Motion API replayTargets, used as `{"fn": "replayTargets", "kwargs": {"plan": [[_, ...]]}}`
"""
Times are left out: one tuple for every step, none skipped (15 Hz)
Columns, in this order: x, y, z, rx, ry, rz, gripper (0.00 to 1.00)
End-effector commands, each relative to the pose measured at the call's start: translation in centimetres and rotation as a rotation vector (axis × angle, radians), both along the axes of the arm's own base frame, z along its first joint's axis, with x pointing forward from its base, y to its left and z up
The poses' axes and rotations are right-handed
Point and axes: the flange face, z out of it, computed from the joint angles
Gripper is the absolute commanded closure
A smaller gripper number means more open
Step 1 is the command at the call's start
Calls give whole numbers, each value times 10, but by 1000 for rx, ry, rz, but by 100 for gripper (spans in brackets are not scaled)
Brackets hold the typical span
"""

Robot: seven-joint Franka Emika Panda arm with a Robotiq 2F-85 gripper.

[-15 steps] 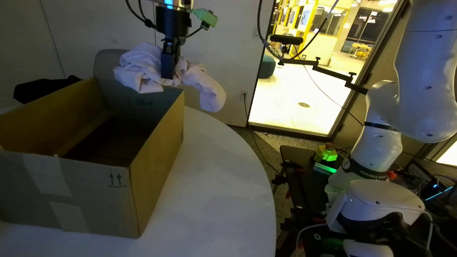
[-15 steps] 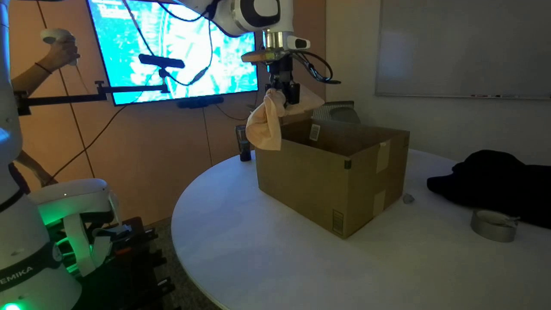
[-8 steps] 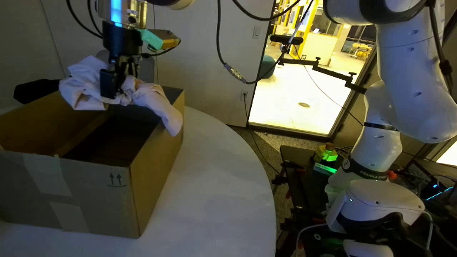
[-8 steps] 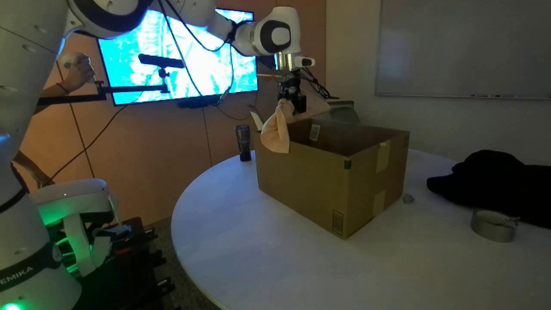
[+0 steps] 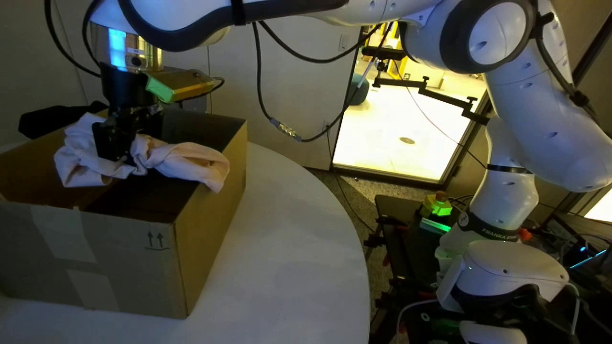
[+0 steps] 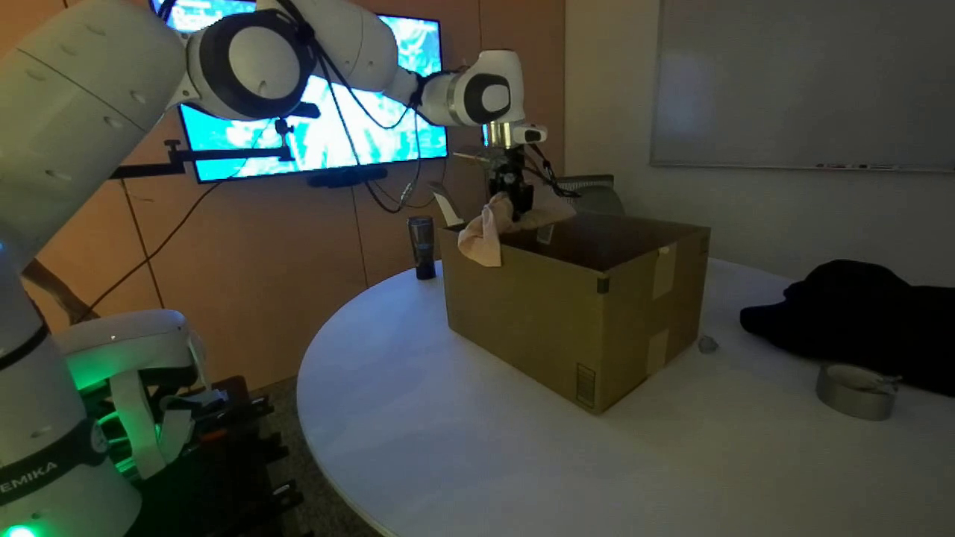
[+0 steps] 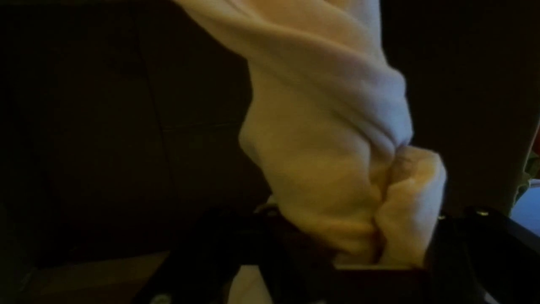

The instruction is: Put the marker in the cloth and wrap it

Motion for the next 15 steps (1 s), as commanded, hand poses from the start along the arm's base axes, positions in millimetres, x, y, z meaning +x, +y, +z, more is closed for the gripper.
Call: {"fn": "replayTargets", "kwargs": {"plan": [[-8, -6, 26, -27, 72, 34, 41], [-14, -9, 32, -29, 103, 47, 32], [-20, -14, 38, -40, 128, 63, 25], [-26, -18, 45, -48, 150, 75, 19], [-30, -24, 53, -45, 167, 87, 10], [-34, -28, 58, -47, 185, 89, 4], [-37, -33, 64, -58, 201, 95, 0], [-40, -39, 71, -54, 204, 100, 0], [-45, -47, 80, -43, 212, 114, 0], [-51, -56, 91, -37, 214, 129, 0], [-58, -65, 101, -32, 221, 149, 0], [-67, -74, 112, -31, 225, 166, 0], [-80, -84, 123, -27, 241, 193, 0], [-93, -94, 134, -19, 257, 218, 0], [-105, -104, 141, -18, 273, 237, 0]]}}
